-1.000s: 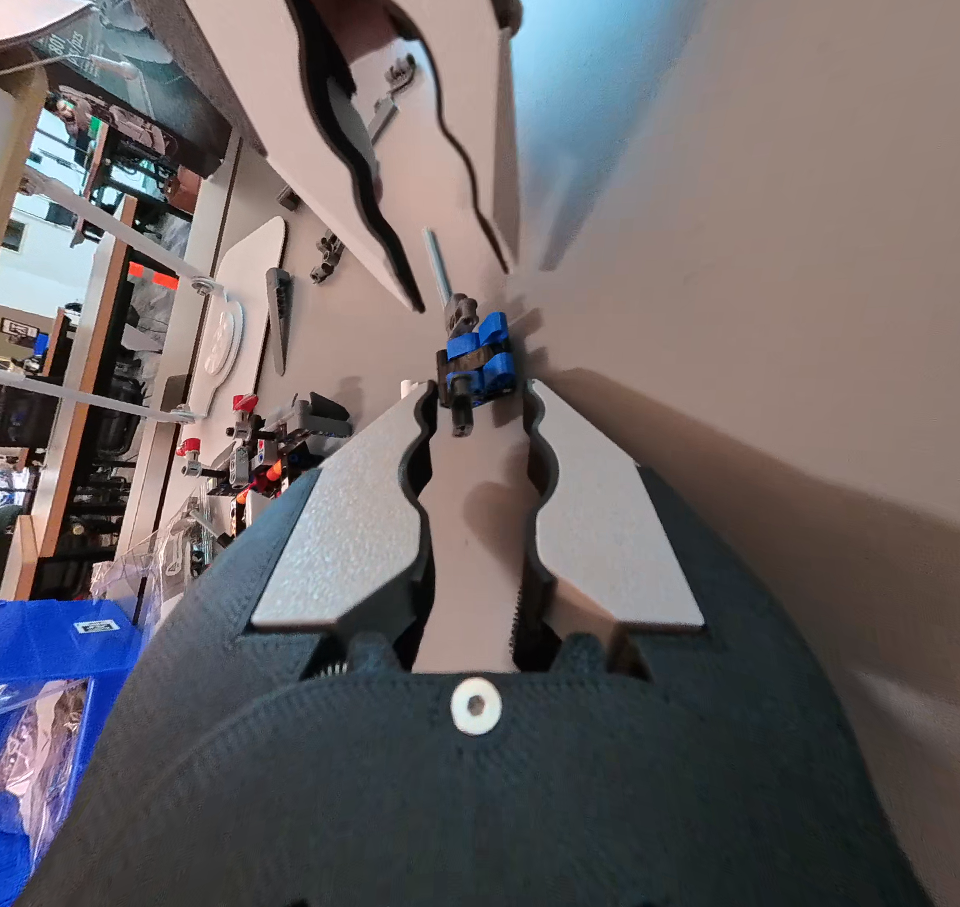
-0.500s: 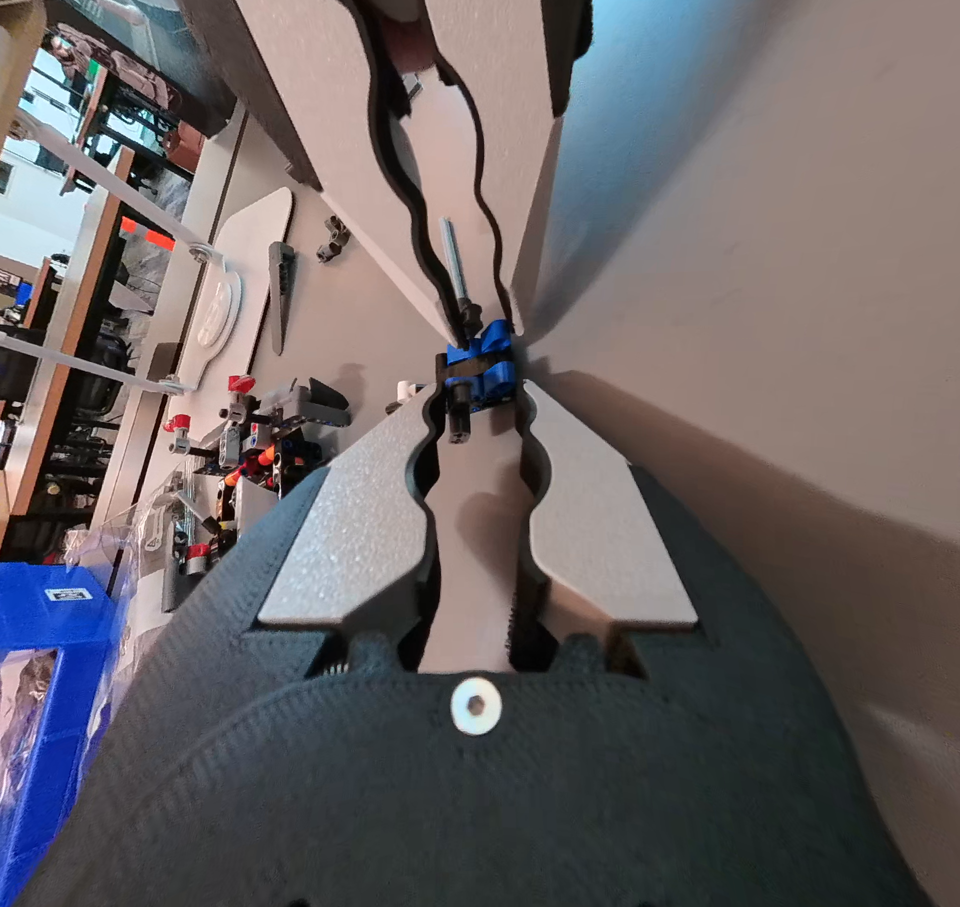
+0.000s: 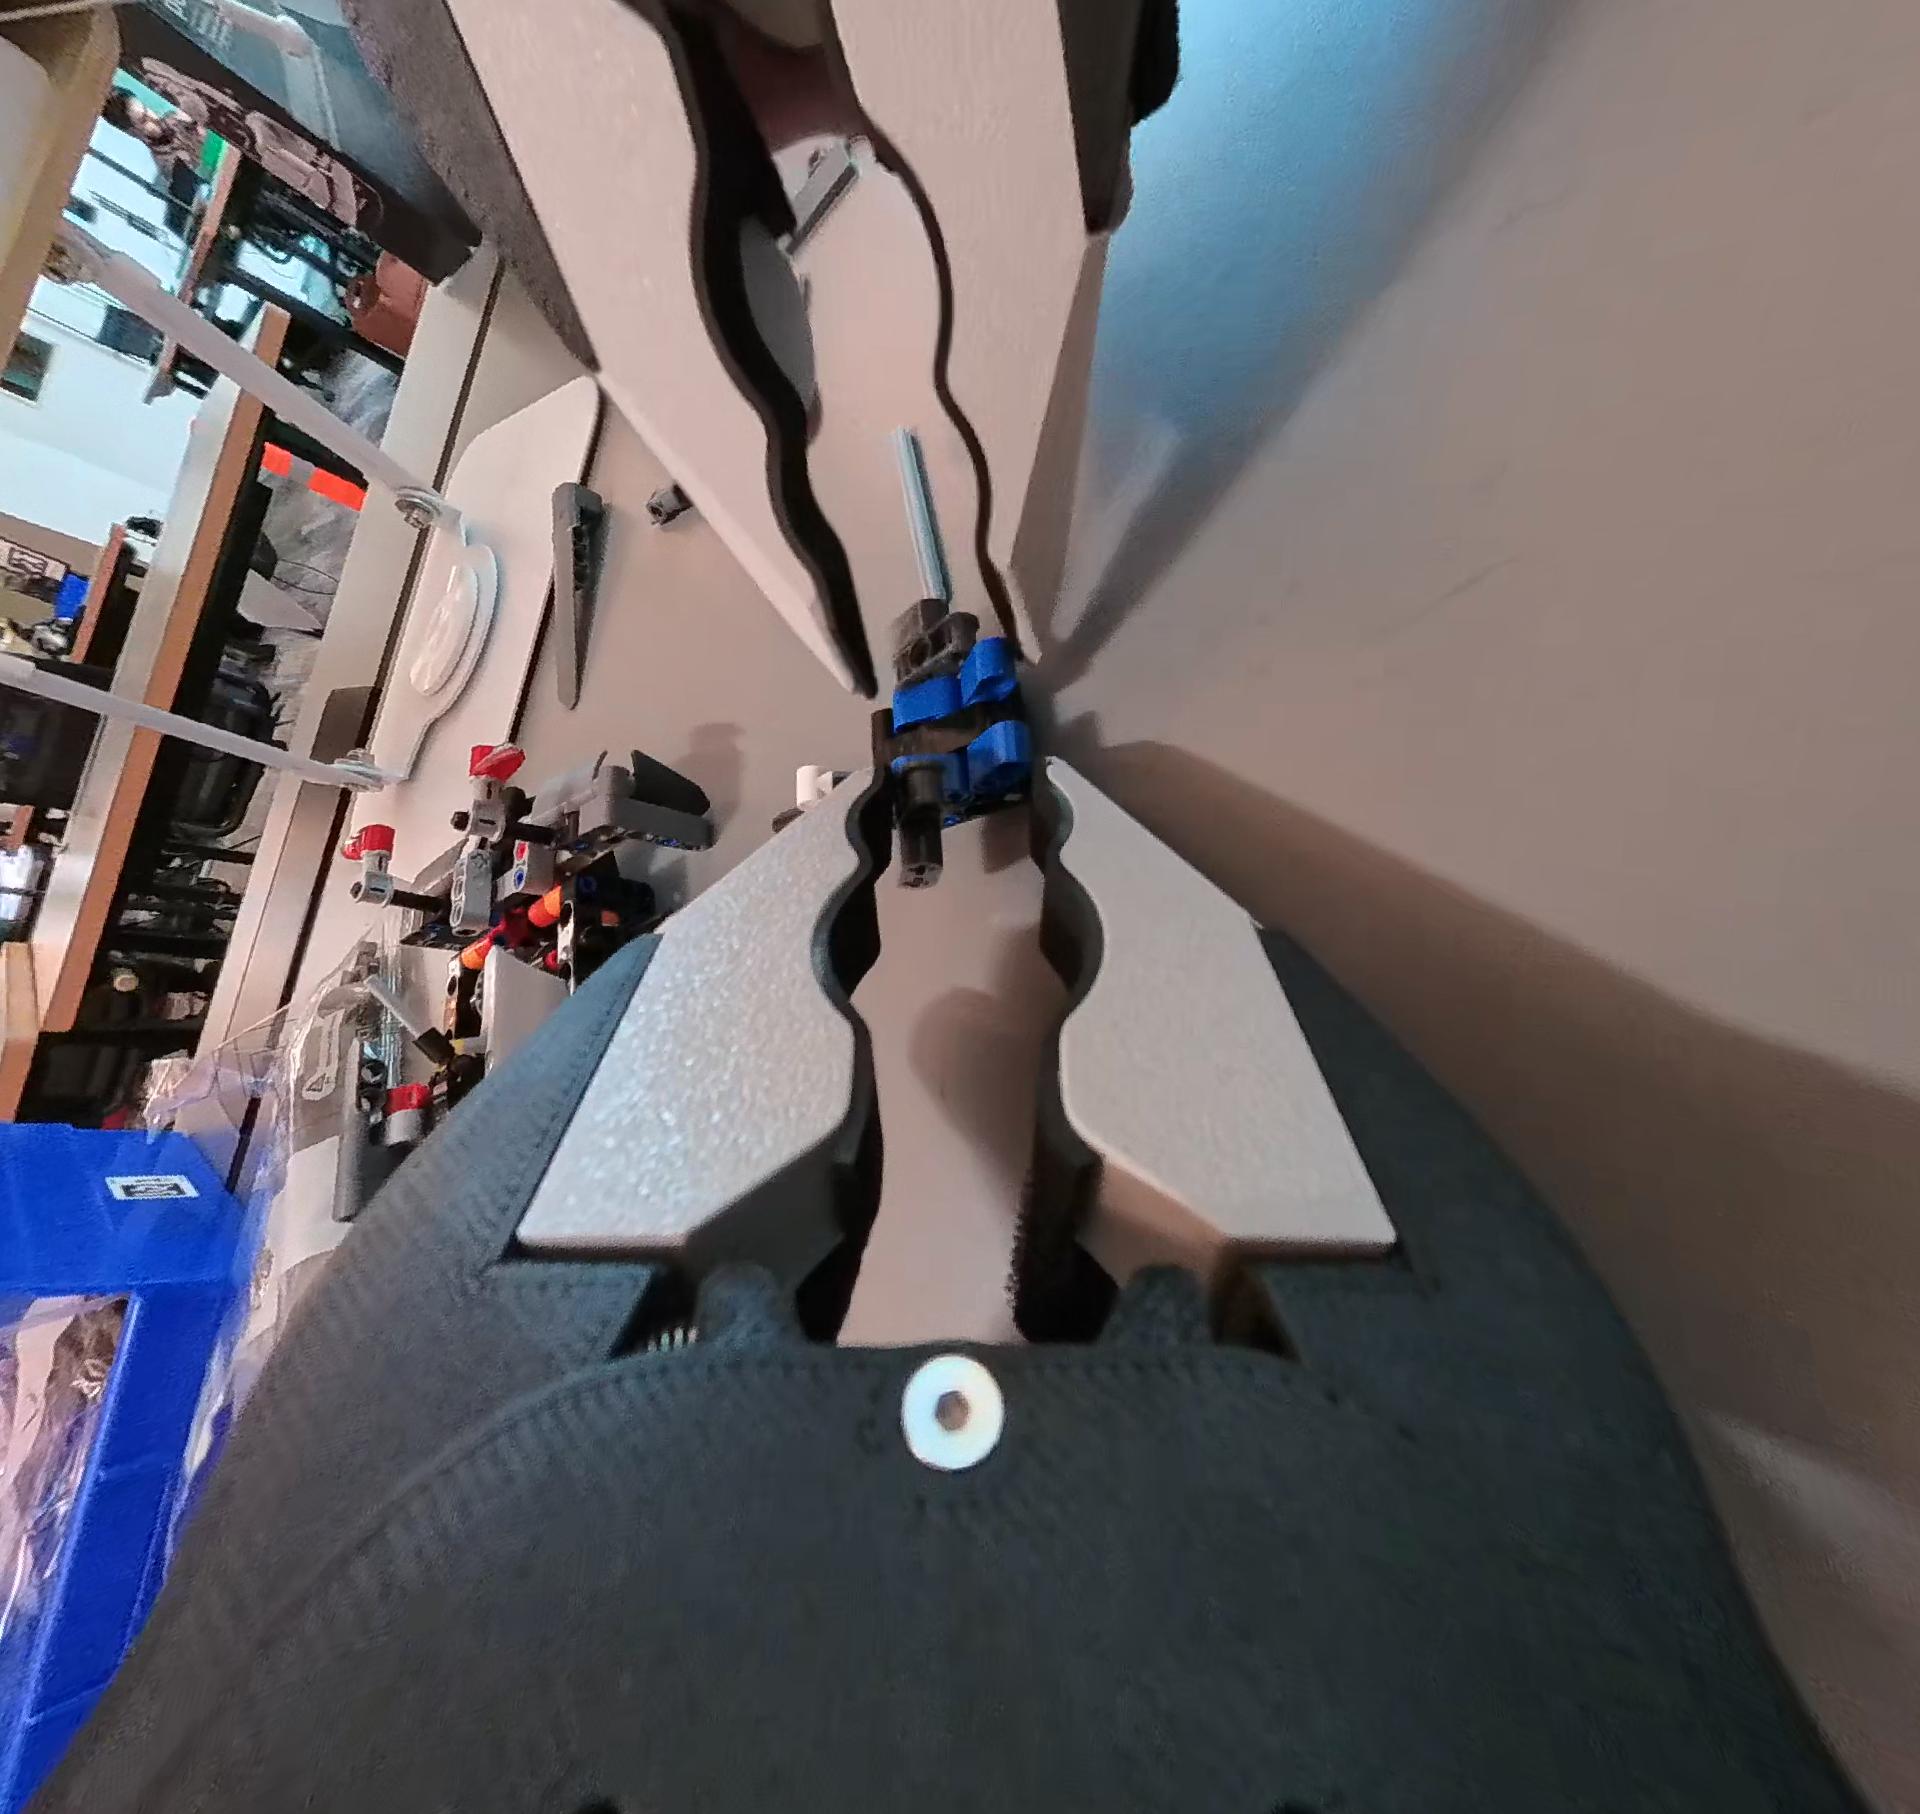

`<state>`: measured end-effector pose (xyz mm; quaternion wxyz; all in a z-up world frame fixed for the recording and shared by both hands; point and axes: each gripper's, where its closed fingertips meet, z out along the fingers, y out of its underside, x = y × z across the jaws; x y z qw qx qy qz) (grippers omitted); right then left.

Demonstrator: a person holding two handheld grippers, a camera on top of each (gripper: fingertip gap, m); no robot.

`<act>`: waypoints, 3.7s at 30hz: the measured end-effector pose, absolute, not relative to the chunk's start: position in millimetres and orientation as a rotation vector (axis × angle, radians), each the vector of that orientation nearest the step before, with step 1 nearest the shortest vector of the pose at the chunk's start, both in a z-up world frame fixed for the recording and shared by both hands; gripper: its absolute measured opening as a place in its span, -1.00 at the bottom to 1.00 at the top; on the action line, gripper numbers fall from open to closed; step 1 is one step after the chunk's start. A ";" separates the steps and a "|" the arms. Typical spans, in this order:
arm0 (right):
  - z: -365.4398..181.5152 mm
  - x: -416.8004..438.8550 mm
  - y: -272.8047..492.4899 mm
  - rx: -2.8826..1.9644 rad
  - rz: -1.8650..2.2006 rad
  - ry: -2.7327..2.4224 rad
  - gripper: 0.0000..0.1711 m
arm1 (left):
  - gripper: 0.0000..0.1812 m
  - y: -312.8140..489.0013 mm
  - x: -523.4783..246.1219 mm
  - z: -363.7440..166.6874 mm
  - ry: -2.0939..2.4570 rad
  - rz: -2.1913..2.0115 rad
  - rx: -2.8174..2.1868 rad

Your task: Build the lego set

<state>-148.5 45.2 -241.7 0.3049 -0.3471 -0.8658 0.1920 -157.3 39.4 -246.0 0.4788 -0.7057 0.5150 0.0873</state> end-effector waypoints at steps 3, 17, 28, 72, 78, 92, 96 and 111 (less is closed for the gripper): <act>-243.7 -148.1 46.4 -0.928 0.496 -2.300 -0.71 | -0.74 39.5 -157.2 -246.2 1.260 0.218 -1.721; -246.3 -147.9 51.2 -0.993 0.549 -2.293 -0.72 | -0.76 39.8 -157.0 -245.6 1.257 0.227 -1.715; -244.0 -148.3 50.6 -1.030 0.627 -2.284 -0.82 | -0.78 40.4 -157.2 -245.5 1.254 0.227 -1.710; -241.9 -141.2 58.6 -0.963 0.525 -2.288 -0.77 | -0.86 46.0 -161.9 -247.7 1.341 0.258 -1.699; -240.3 -144.3 51.4 -0.987 0.621 -2.279 -0.83 | -0.85 46.0 -161.8 -247.8 1.338 0.257 -1.696; -241.6 -146.6 53.8 -1.063 0.690 -2.260 -0.87 | -0.85 47.5 -162.6 -247.9 1.325 0.263 -1.696; -241.7 -147.0 54.7 -1.067 0.687 -2.257 -0.88 | -0.85 48.3 -162.8 -248.1 1.324 0.268 -1.697; -244.0 -146.8 60.2 -0.969 0.521 -2.263 -0.89 | -0.80 46.3 -163.2 -248.4 1.317 0.265 -1.703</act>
